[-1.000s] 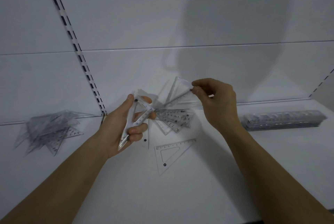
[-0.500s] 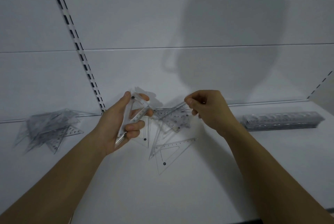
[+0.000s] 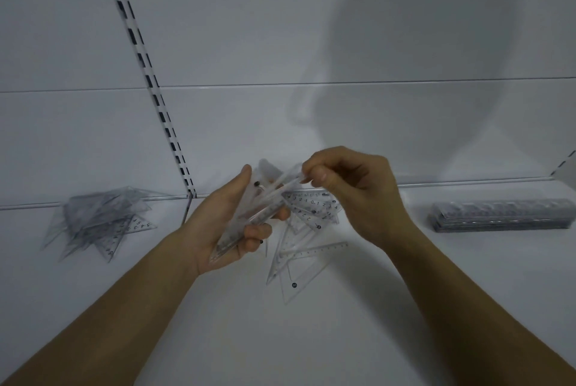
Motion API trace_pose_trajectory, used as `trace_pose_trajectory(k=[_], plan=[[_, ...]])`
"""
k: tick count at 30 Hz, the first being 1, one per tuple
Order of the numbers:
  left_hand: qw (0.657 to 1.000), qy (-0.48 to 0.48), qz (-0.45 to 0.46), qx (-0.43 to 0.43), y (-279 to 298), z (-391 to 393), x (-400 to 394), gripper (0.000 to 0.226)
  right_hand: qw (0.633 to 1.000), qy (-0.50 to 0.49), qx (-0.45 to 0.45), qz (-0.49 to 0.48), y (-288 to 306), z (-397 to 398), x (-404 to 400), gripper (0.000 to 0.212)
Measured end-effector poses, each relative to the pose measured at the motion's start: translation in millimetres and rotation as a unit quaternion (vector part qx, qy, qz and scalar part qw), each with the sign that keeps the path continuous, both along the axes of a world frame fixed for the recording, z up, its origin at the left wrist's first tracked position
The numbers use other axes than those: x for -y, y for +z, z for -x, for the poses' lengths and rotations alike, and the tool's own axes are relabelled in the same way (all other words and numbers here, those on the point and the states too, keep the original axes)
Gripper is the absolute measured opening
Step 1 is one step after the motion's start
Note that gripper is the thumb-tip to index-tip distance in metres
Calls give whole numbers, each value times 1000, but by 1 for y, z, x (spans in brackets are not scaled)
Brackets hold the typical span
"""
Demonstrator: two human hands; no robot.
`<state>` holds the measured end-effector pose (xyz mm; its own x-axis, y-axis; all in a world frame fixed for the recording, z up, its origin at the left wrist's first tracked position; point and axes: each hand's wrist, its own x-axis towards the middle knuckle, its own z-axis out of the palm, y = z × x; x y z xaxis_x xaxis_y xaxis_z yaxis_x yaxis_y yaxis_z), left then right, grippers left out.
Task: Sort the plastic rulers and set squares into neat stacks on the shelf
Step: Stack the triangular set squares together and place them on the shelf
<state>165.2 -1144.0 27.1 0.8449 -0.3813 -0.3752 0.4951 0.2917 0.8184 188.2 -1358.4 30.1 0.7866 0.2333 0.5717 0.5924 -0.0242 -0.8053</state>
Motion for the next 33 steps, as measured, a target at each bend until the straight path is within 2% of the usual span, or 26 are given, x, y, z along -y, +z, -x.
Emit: trace_pose_trajectory(k=[4, 6, 9, 12, 14, 16, 18, 19, 22, 25, 27, 30, 33], plan=[[1000, -10, -18, -1, 2, 0, 0, 71, 985, -24, 81, 147, -14, 1, -10, 12], [999, -18, -28, 10, 1, 1, 0, 56, 974, -37, 97, 202, -17, 1, -11, 13], [998, -20, -40, 48, -2, 1, -1, 34, 972, -58, 75, 213, -16, 2, -12, 15], [998, -16, 0, 57, -3, -2, -2, 35, 973, -110, 7, 203, -12, 0, -5, 20], [998, -14, 15, 65, -4, -4, -4, 39, 946, -127, -18, 297, -13, -7, 6, 25], [997, -15, 28, 69, -5, -5, -6, 38, 897, -93, -35, 431, -16, -11, 12, 41], [997, -16, 34, 64, -5, -4, -7, 32, 854, -63, -51, 513, -21, -10, 11, 58], [998, -14, 32, 61, -5, -4, -7, 27, 848, -58, -57, 523, -23, -10, 9, 62], [998, 12, 31, 54, -5, -5, -6, 19, 865, -61, -61, 494, -22, -10, 6, 59], [997, 48, 42, 50, -4, -9, -6, 38, 871, -63, -70, 482, -18, -11, 7, 52], [996, 51, 52, 41, -5, -11, -7, 47, 882, -62, -96, 458, -18, -11, 9, 42], [996, 45, 72, 18, -7, -11, -10, 45, 908, -91, -87, 399, -23, -14, 10, 17], [996, 48, 64, 26, -7, -10, -10, 40, 921, -113, -86, 363, -24, -17, 13, 12]])
